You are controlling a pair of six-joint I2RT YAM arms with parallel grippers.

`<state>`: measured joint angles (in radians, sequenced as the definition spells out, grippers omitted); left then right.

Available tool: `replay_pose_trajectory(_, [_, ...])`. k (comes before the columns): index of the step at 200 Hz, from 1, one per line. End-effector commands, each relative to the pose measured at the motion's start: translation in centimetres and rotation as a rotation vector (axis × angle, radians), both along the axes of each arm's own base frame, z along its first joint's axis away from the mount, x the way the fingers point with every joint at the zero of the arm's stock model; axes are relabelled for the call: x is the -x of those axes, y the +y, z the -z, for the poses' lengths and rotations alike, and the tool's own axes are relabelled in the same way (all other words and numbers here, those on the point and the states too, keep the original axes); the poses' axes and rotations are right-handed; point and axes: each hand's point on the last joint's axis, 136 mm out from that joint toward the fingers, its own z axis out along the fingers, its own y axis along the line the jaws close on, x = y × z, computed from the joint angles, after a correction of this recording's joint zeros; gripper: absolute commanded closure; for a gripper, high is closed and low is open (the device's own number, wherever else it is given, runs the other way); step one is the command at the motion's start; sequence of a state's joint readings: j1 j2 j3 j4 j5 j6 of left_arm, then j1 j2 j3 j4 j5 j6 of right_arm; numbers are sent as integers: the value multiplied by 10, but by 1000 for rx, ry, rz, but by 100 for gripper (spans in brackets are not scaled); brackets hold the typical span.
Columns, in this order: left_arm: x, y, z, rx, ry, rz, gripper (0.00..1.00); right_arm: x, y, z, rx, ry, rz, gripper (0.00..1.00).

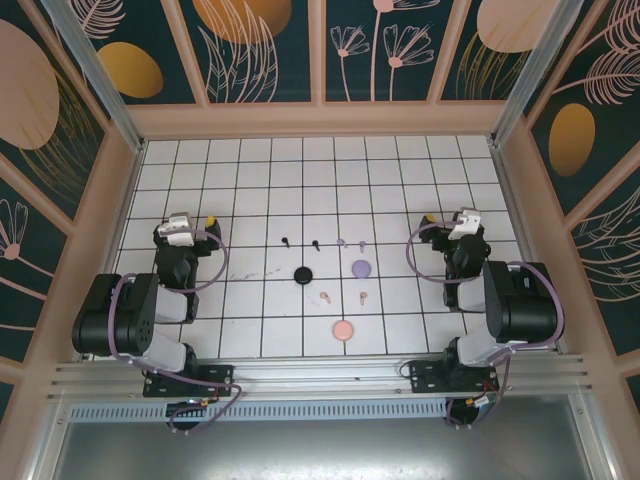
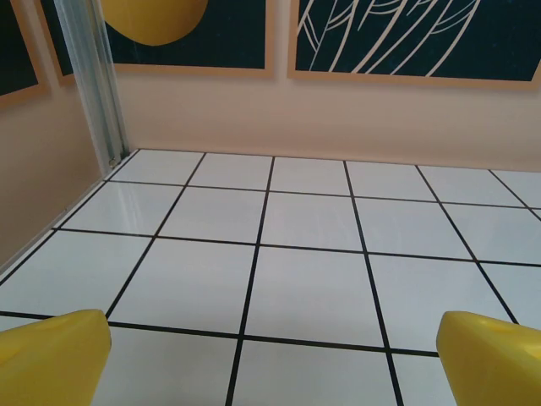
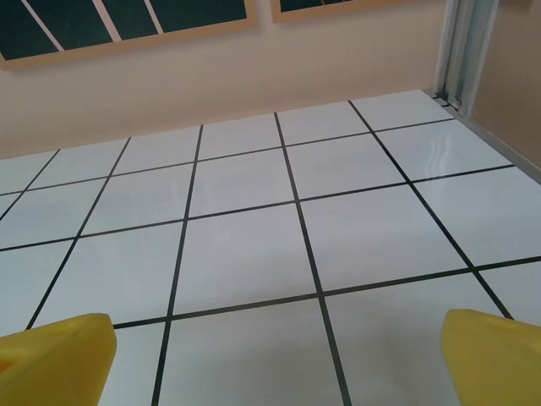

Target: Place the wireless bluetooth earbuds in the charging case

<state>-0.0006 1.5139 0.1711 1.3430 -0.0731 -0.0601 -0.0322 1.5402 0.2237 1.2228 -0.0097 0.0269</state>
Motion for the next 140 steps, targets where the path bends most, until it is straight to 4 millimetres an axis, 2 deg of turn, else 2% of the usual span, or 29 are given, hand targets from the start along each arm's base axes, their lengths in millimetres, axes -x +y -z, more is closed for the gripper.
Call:
replay_pose_trajectory(1, [-2, 0, -11, 2, -43, -6, 1, -5, 2, -9, 10, -28, -20, 1])
replay_pose_trajectory(101, [-12, -2, -6, 0, 1, 4, 1, -5, 2, -9, 10, -29, -20, 1])
replay_pose_trajectory(140, [-15, 4, -5, 9, 12, -30, 1, -5, 2, -9, 10, -29, -20, 1])
